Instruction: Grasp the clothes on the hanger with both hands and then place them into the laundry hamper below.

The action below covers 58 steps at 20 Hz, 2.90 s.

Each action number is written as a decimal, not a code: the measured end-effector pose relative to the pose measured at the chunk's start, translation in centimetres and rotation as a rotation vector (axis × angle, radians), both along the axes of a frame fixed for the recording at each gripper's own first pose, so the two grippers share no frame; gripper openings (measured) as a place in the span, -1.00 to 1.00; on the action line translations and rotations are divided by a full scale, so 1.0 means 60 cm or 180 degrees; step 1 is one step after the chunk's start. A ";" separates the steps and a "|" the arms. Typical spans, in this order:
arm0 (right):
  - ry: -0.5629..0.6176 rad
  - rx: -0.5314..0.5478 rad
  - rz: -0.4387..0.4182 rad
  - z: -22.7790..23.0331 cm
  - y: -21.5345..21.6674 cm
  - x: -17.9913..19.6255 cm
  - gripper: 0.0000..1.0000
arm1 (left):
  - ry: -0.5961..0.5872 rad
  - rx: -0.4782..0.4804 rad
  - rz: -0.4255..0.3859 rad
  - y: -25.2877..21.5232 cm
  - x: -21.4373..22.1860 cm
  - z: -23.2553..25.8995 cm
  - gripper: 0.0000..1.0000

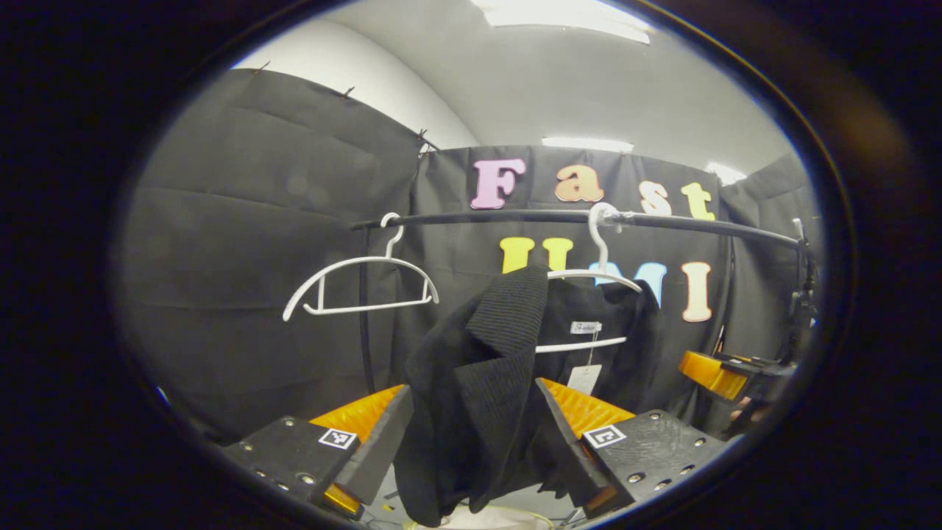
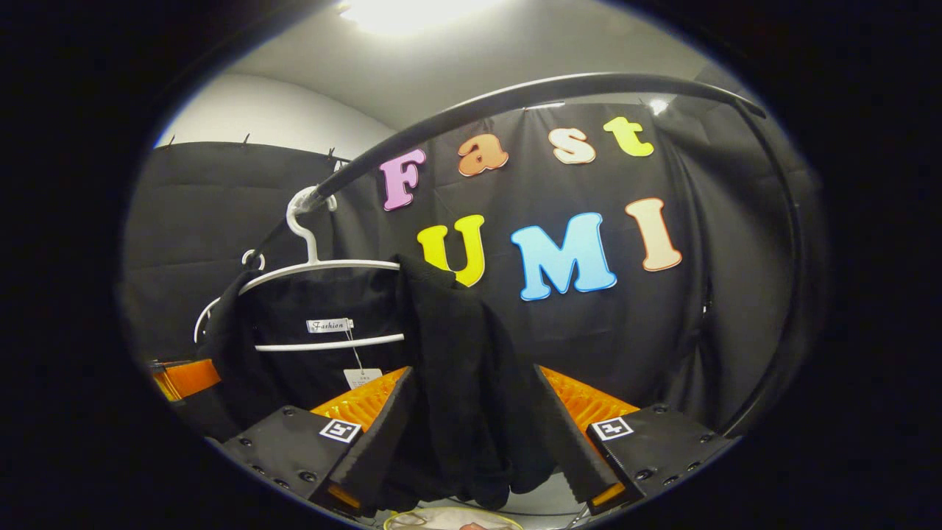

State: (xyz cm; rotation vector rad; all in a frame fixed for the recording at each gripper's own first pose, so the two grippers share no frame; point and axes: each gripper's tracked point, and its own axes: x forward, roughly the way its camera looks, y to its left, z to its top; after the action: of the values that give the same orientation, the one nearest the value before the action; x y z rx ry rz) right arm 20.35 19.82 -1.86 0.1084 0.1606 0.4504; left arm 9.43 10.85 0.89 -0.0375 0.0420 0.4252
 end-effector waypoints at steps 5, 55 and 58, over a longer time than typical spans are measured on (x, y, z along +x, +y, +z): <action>0.0132 0.0150 0.0357 -0.017 0.054 0.034 0.96 | 0.0016 -0.0054 0.0194 -0.010 0.034 -0.014 0.89; -0.0362 0.0252 -0.0002 0.044 -0.041 0.182 -1.00 | -0.0088 -0.0195 -0.0075 0.068 0.004 0.068 -0.96; -0.0401 0.0379 -0.0098 0.044 -0.043 0.197 -0.96 | -0.0101 -0.0091 -0.0113 0.081 0.003 0.084 -0.95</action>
State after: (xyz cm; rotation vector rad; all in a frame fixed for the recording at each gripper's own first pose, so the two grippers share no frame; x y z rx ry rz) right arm 32.15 17.24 0.80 0.1987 0.0084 0.4345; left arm 9.61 15.68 5.91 -0.0715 0.0174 0.3884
